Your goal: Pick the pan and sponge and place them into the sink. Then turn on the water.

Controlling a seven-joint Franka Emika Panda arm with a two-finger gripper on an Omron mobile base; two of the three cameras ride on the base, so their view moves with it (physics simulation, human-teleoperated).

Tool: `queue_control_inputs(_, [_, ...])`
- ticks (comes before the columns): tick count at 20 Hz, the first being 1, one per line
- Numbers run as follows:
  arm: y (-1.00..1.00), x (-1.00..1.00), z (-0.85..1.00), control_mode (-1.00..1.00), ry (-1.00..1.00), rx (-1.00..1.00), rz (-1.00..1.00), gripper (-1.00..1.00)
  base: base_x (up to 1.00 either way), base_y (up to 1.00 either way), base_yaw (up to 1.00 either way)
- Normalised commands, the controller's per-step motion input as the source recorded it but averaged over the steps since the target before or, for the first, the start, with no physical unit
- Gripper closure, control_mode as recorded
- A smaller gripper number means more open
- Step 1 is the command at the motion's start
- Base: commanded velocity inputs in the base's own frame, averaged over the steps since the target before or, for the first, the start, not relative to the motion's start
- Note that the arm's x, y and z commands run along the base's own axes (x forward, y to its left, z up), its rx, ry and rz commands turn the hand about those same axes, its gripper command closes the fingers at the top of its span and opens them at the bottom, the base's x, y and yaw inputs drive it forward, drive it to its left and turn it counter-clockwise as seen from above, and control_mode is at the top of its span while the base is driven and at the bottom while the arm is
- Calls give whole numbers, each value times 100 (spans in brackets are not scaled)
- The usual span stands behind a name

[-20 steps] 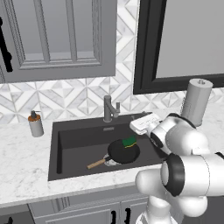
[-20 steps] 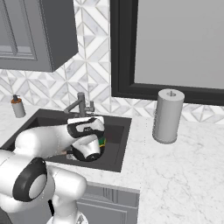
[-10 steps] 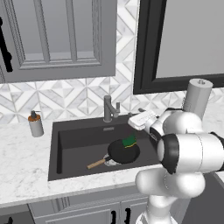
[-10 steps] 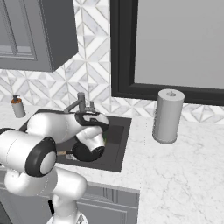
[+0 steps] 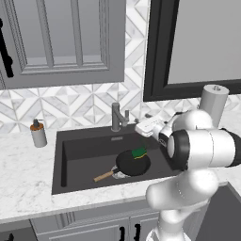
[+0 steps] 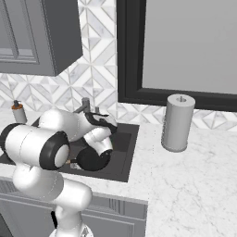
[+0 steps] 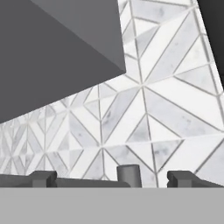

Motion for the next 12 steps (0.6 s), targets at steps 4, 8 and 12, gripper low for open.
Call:
queue_control_inputs(4, [24, 24, 0, -100, 0, -5, 0, -100, 0, 0, 0])
queue_control_inputs(8, [3, 26, 0, -100, 0, -3, 0, -100, 0, 0, 0])
queue_control_inputs(12, [0, 28, 0, -100, 0, 0, 0, -100, 0, 0, 0])
